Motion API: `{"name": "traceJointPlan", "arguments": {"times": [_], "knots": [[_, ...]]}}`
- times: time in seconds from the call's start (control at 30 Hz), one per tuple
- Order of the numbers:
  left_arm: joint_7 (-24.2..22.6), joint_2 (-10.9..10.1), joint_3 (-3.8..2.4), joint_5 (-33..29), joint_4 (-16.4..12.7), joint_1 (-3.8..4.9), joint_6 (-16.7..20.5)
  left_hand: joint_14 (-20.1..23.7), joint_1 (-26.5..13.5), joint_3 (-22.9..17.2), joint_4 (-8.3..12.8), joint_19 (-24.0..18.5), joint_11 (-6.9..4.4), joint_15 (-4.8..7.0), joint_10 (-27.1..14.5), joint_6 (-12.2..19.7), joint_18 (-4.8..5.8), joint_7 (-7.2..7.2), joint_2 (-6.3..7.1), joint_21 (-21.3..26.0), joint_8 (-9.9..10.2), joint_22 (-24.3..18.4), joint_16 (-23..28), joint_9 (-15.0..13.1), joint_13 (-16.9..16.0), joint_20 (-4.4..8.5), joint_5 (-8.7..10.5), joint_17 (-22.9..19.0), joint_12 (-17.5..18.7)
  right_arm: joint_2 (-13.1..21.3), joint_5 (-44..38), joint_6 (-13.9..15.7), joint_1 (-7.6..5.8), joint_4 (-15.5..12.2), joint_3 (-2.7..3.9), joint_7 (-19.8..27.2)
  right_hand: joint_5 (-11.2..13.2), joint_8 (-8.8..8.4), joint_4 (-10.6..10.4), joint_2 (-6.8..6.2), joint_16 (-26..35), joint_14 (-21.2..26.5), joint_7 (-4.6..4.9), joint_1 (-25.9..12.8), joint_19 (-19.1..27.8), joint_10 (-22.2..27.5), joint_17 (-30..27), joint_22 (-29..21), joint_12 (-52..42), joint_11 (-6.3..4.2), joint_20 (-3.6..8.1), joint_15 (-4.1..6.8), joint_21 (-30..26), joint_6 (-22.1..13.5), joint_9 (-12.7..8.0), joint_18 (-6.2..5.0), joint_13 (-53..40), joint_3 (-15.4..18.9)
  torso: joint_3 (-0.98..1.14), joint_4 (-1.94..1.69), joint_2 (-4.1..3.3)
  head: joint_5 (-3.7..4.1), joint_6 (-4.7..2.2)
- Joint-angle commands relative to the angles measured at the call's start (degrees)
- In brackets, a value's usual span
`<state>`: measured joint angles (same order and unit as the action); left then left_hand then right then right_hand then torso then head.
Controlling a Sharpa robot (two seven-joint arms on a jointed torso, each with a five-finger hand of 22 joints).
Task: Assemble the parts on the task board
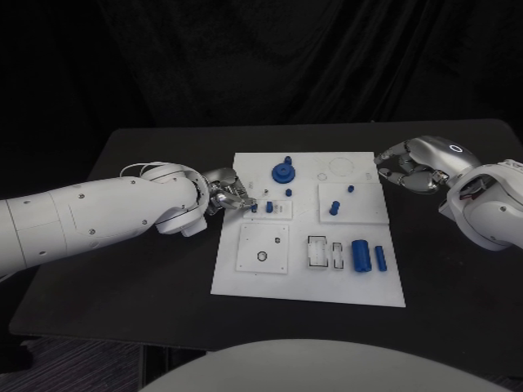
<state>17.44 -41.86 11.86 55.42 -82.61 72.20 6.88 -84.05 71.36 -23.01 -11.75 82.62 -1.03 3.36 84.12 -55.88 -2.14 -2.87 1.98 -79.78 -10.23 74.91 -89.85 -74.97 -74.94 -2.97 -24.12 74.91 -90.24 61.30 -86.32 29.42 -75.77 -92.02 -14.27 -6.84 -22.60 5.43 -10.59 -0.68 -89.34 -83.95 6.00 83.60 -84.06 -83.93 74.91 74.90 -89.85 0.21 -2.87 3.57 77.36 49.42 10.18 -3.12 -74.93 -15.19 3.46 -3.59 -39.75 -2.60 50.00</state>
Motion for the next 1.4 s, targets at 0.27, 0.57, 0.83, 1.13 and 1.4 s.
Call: {"name": "traceJointPlan", "arguments": {"times": [0.27,0.57,0.83,1.13,1.4], "knots": [[2.7,0.2,0.29,2.3,-0.6,-0.53,-3.0,-5.9,-0.3,-0.5,0.2,0.1,-0.09,0.22,5.9,-0.4,-0.55,0.21,-0.34,-0.4,-0.3,11.5,-0.1,-1.2,-15.1,0.06,0.63,15.1,0.2,0.1,-0.1,-0.4,0.17,-0.1,0.03,-1.1,-0.3,-0.32,0.0,-0.03,0.4,-5.8,-0.03,-0.4,-0.8,-6.1,14.2,11.2,-0.1,0.23,-0.14,-0.32,-0.2,0.5,-0.1,0.19,-15.1,-0.2,0.05,0.0,0.1,0.14,0.0],[3.6,0.3,0.29,2.4,-0.7,-0.54,-3.7,-5.9,-0.5,-0.5,0.2,0.1,-0.11,0.24,5.9,-0.5,-0.56,0.25,-0.33,-0.3,-0.4,11.5,-0.1,-1.2,-15.1,0.07,0.77,15.1,0.2,0.2,-0.1,-0.5,0.17,-0.1,0.03,-1.2,-0.3,-0.32,0.0,-0.03,0.4,-5.8,-0.03,-0.4,-0.8,-6.1,14.2,11.2,-0.1,0.23,-0.14,-0.32,-0.2,0.5,-0.1,0.19,-15.1,-0.2,0.03,0.09,0.06,0.11,0.0],[4.2,0.2,0.29,2.4,-0.9,-0.54,-4.2,-5.9,-0.6,-0.6,0.2,0.0,-0.12,0.24,5.9,-0.5,-0.59,0.26,-0.35,-0.2,-0.4,11.5,-0.1,-1.2,-15.1,0.07,0.79,15.1,0.2,0.1,-0.1,-0.6,0.17,-0.1,0.03,-1.3,-0.3,-0.32,0.0,-0.03,0.4,-5.8,-0.03,-0.4,-0.8,-6.1,14.2,11.2,-0.1,0.23,-0.14,-0.32,-0.2,0.5,-0.1,0.19,-15.1,-0.2,0.06,0.07,0.03,0.12,0.0],[4.6,0.1,0.29,2.4,-1.2,-0.54,-4.3,-5.9,-0.6,-0.6,0.1,0.0,-0.13,0.25,5.9,-0.6,-0.62,0.26,-0.35,-0.1,-0.4,11.4,-0.1,-1.2,-15.1,0.08,0.81,15.1,0.2,0.1,-0.1,-0.8,0.18,-0.1,0.03,-1.4,-0.4,-0.34,0.1,-0.07,0.5,-5.7,-0.01,-0.5,-0.8,-6.1,14.1,11.2,-0.1,0.25,-0.15,-0.33,-0.3,0.5,-0.1,0.16,-15.1,-0.4,0.03,0.03,0.06,0.09,0.0],[4.6,-0.1,0.29,2.4,-1.3,-0.54,-4.3,-5.9,-0.7,-0.6,0.1,-0.1,-0.13,0.26,5.9,-0.6,-0.64,0.27,-0.34,0.0,-0.5,11.4,-0.1,-1.2,-15.1,0.08,0.81,15.1,0.2,0.2,-0.1,-0.9,0.19,0.0,0.03,-1.4,-0.4,-0.34,0.1,-0.08,0.5,-5.7,-0.01,-0.5,-0.7,-6.1,14.1,11.2,-0.1,0.25,-0.15,-0.33,-0.3,0.5,-0.1,0.15,-15.1,-0.4,0.0,0.03,0.02,0.06,0.0]]}}
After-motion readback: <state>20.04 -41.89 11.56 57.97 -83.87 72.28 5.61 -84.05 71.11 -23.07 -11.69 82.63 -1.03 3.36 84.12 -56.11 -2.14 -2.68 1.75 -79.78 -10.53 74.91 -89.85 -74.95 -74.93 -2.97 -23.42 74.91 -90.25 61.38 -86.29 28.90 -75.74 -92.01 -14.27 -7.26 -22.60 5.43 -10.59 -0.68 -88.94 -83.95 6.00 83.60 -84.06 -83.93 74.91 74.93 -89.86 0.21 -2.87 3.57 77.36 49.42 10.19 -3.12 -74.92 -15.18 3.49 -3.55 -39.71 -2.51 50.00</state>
